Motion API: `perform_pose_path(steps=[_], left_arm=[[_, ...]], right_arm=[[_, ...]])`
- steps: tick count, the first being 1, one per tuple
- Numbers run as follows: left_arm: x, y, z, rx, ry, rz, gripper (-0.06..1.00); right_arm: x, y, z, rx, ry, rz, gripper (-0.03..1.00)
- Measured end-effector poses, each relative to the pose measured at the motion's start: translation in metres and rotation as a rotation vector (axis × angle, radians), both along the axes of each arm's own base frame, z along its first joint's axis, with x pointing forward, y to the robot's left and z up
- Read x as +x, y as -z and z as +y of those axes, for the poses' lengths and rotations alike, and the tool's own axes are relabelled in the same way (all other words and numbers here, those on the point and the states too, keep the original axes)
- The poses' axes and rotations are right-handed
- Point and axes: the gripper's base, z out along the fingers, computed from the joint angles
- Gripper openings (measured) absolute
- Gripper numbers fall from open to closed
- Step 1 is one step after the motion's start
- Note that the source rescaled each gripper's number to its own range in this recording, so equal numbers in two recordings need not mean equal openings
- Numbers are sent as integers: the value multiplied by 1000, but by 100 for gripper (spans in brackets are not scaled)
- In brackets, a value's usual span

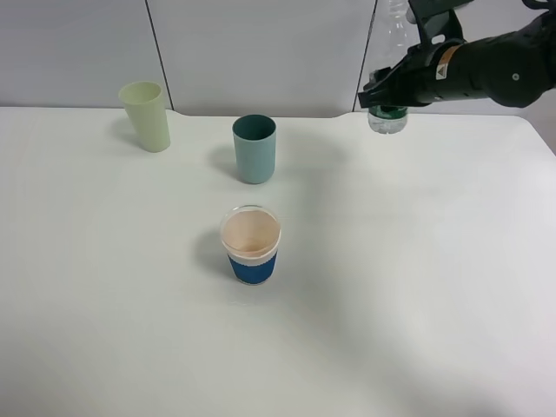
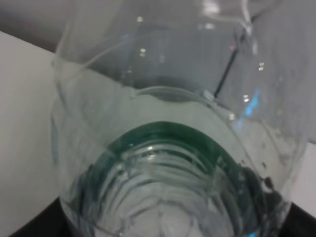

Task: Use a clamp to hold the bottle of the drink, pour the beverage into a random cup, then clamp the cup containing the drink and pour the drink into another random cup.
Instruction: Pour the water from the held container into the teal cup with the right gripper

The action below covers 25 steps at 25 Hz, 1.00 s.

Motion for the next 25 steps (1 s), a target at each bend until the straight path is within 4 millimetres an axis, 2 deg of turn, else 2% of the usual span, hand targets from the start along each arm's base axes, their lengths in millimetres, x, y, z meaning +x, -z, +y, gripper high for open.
perform_pose_path(steps=[7, 15, 21, 25], left_arm=[[0, 0, 0, 0, 0, 0, 100], [0, 0, 0, 0, 0, 0, 100], [0, 0, 0, 0, 0, 0, 100], [0, 0, 0, 0, 0, 0, 100]], right_arm=[[-1, -16, 32, -79, -96, -8, 2], [-4, -33, 54, -236, -56, -41, 2], [-8, -34, 68, -290, -91, -86, 2], [-1, -26, 78, -324, -79, -78, 2]])
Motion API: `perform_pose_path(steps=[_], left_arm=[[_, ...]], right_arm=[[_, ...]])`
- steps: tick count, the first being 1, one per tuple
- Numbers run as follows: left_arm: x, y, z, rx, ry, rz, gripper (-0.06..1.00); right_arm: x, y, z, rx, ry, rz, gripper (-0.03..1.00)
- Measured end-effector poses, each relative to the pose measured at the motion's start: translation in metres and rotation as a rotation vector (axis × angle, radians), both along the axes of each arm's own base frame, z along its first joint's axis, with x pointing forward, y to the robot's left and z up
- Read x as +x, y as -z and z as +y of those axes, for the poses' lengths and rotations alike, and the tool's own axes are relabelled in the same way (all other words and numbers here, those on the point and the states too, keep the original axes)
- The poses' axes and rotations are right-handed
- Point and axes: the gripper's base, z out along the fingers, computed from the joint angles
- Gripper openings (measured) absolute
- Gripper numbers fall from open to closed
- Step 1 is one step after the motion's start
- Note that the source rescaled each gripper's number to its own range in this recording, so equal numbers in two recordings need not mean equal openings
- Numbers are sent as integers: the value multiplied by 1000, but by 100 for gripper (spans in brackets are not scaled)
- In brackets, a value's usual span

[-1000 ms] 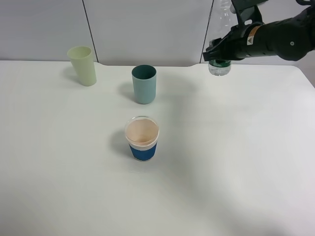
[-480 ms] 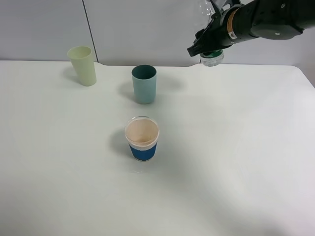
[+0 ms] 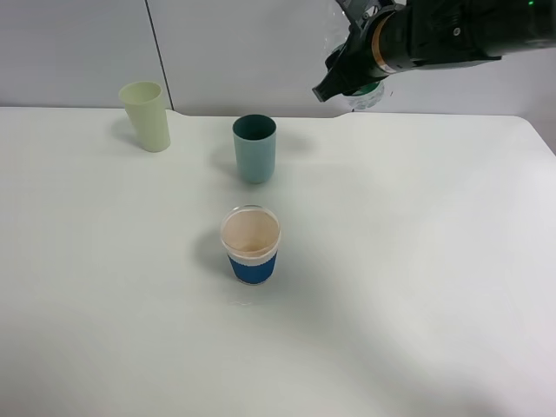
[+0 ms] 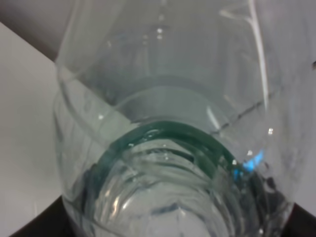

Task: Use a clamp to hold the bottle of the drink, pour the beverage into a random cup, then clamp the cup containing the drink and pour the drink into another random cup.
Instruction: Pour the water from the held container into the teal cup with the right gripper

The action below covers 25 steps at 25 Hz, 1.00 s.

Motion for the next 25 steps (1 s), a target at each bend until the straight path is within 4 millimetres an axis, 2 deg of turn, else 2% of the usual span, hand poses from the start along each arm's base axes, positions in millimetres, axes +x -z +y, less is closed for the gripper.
perform_pose_path(steps=[4, 12, 15, 20, 25], left_arm=[[0, 0, 0, 0, 0, 0, 100], [0, 0, 0, 0, 0, 0, 100], [0, 0, 0, 0, 0, 0, 100], [0, 0, 0, 0, 0, 0, 100], [0, 0, 0, 0, 0, 0, 100]], right_arm=[[9, 12, 13, -39, -6, 8, 2], [14, 31, 51, -129, -111, 1, 2], [17, 32, 61, -179, -139, -22, 2], [23, 37, 71, -231, -161, -39, 2], [26, 41, 71, -309, -171, -53, 2]])
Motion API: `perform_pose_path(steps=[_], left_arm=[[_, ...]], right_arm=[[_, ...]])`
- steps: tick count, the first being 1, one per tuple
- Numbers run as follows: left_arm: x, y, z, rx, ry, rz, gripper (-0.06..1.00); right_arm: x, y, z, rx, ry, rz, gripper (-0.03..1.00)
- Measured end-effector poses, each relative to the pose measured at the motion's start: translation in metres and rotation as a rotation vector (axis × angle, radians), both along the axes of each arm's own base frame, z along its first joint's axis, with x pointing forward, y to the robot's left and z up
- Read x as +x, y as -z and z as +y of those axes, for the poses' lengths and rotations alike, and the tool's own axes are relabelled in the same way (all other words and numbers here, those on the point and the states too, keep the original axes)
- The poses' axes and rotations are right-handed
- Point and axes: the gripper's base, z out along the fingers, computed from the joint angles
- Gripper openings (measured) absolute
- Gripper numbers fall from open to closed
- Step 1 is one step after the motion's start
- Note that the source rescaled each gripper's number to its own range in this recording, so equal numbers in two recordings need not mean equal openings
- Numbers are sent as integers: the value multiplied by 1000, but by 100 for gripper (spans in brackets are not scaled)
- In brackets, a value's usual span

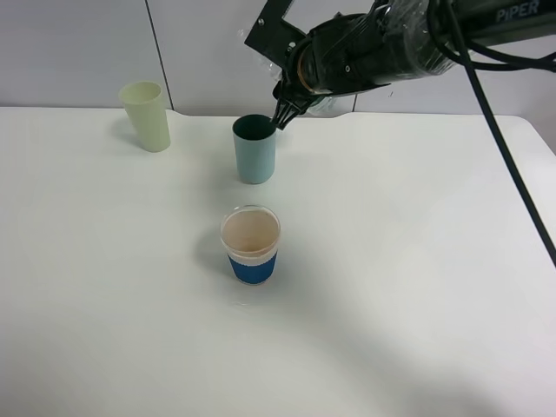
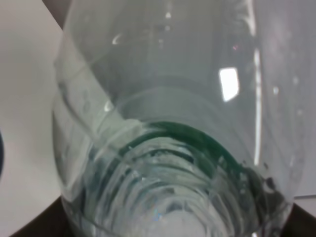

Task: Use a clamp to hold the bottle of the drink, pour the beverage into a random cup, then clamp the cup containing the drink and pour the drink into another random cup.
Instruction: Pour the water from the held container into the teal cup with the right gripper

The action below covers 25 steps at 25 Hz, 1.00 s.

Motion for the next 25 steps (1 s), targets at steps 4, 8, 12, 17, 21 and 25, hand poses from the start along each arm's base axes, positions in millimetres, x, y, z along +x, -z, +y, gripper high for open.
perform_pose_path(steps=[4, 8, 12, 17, 21, 25], left_arm=[[0, 0, 0, 0, 0, 0, 100], [0, 0, 0, 0, 0, 0, 100], [0, 0, 0, 0, 0, 0, 100], [0, 0, 0, 0, 0, 0, 100], [0, 0, 0, 0, 0, 0, 100], [0, 0, 0, 0, 0, 0, 100]], right_arm=[[3, 14, -3, -115, 11, -3, 2], [5, 23, -3, -172, -1, -1, 2], [4, 22, 0, -198, -25, -18, 2], [4, 21, -1, -251, -43, -34, 2], [5, 20, -4, -300, -30, -44, 2], [6, 20, -8, -332, -4, -51, 2]])
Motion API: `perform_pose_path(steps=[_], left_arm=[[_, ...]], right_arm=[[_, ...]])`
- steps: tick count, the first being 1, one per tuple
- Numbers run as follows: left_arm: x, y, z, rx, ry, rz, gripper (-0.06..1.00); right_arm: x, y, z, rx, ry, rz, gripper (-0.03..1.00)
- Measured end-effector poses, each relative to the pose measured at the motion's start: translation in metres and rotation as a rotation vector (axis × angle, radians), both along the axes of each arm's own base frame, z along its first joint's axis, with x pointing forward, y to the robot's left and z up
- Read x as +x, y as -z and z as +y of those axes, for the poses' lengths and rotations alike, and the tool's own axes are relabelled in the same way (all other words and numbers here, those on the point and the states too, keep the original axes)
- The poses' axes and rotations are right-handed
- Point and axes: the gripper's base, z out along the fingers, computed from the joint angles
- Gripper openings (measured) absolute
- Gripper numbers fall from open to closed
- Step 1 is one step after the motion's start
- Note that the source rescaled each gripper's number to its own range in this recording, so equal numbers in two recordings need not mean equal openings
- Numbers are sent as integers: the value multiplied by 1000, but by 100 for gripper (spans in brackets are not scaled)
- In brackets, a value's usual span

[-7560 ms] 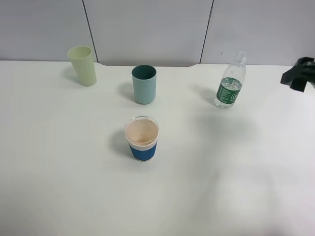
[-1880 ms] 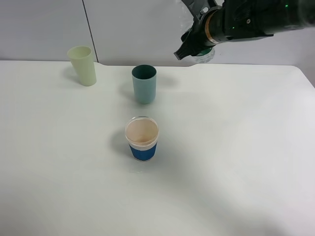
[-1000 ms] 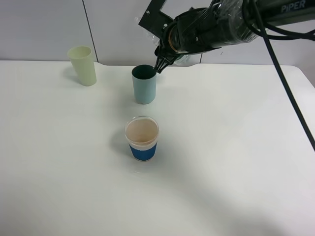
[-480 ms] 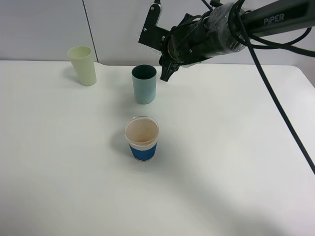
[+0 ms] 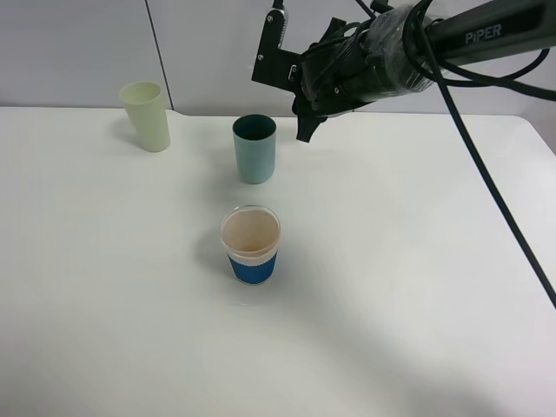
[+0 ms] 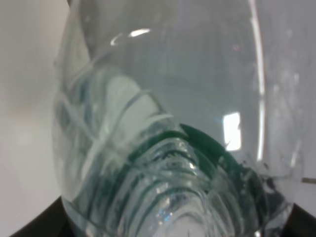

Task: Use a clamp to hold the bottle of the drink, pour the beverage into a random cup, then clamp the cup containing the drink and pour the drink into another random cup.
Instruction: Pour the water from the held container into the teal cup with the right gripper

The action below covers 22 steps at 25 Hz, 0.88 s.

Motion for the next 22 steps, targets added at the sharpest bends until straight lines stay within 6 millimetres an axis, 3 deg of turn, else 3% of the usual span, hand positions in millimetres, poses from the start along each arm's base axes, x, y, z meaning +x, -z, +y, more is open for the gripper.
perform_pose_path(steps=[13, 22], left_arm=[[0, 0, 0, 0, 0, 0, 100], [0, 0, 0, 0, 0, 0, 100]], right_arm=[[0, -1, -4, -231, -83, -7, 2], [1, -1, -5, -270, -84, -9, 2]])
